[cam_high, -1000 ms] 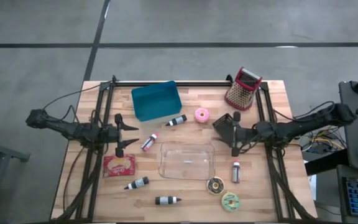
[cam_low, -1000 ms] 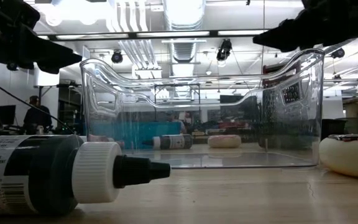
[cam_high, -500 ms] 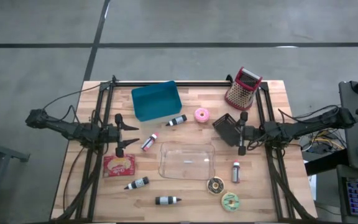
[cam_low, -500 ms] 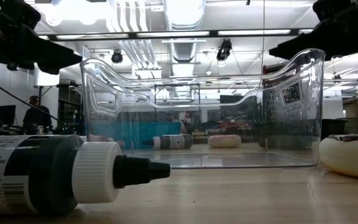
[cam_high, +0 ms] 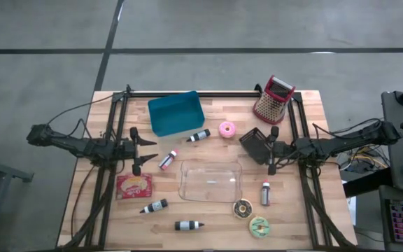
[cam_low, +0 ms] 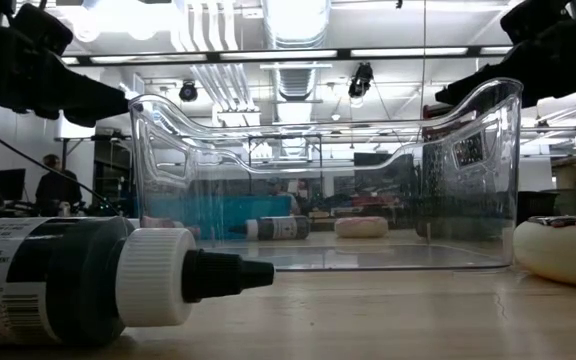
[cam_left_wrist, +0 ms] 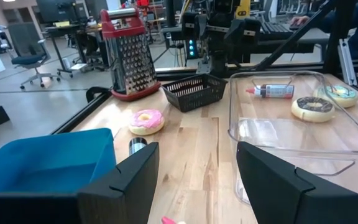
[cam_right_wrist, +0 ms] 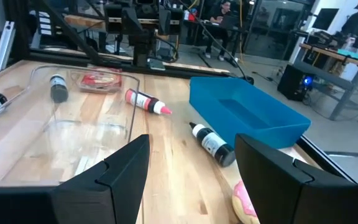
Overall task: Pick & Place Food Item
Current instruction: Put the left pink food coloring bottle into the transparent bin
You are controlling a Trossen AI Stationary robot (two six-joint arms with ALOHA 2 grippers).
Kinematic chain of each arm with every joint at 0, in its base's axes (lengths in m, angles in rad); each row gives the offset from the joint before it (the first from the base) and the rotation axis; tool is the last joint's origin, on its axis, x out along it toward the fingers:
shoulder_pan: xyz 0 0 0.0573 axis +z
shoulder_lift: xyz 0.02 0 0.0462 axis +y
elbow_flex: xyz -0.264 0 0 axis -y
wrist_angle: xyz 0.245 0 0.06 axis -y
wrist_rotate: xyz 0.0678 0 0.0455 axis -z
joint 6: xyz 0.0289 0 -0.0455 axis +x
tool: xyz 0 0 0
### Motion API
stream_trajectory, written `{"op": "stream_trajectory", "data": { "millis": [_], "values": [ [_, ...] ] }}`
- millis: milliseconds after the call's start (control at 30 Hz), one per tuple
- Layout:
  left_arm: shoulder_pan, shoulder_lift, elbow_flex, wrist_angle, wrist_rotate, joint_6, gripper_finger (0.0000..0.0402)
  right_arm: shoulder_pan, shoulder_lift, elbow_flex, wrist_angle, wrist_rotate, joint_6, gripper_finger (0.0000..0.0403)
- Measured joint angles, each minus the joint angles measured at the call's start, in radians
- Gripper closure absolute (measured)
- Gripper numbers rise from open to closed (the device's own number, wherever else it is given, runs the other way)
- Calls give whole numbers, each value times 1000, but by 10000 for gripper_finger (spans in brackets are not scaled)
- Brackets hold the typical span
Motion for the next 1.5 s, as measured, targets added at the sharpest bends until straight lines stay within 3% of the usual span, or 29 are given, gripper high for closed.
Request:
{"op": "stream_trajectory", "data": {
  "millis": [633, 1500],
  "values": [
    [55, 35, -1, -1, 5, -49, 181, 0, 1, 0, -39, 0, 42, 171],
    [86, 342, 100, -8, 34, -157, 181, -1, 0, 0, -63, 0, 49, 171]
  ]
}}
